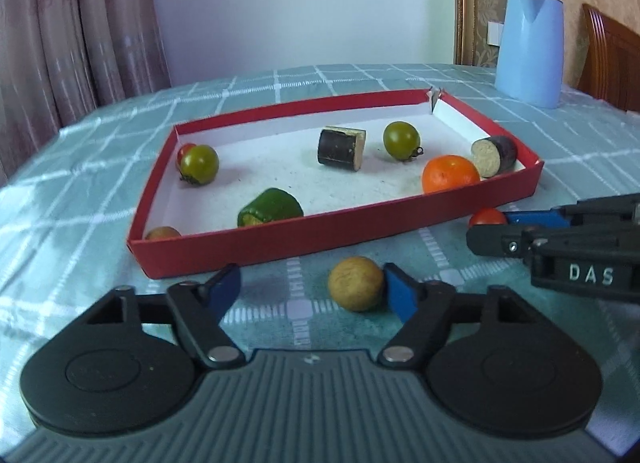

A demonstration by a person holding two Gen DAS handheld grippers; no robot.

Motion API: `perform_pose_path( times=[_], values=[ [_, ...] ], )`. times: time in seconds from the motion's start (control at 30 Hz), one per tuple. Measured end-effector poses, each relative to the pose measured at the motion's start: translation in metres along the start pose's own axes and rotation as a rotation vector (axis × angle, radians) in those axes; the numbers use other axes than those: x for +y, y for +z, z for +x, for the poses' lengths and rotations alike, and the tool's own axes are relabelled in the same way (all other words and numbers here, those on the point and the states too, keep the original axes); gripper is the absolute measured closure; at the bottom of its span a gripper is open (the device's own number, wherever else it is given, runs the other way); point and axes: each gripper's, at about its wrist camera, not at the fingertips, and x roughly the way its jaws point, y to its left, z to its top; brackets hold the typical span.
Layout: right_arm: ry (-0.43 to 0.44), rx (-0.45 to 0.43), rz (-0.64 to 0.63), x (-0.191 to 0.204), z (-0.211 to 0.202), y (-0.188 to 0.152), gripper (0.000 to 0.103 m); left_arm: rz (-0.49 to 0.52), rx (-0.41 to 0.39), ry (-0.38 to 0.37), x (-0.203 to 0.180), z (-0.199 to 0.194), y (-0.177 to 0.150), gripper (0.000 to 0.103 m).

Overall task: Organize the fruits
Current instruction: 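Grasp a red cherry tomato with the right tool while the left tool grasps a brown round fruit, then drop the red tomato into the tray with the right tool while the left tool releases the brown fruit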

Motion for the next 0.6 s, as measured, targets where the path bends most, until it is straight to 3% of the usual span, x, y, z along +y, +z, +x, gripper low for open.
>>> perform_pose_path(
  times=[0.33,0.4,0.6],
  values=[
    [-0.051,0.005,-0.075,0.013,0.002,-0.001,0.077,0.006,-0.013,-0.030,-0.004,-0.002,0.000,0.057],
    [-0.055,0.005,-0.080,0.014,0.002,-0.001,0.077,0.013,-0.016,-0.030,-0.006,-0.003,0.000,0.065],
    [-0.036,0.002,-0.078,0.014,0.001,-0.001,0.077,0.000,-0.019,-0.026,-0.007,-0.005,0.000,0.077]
  ],
)
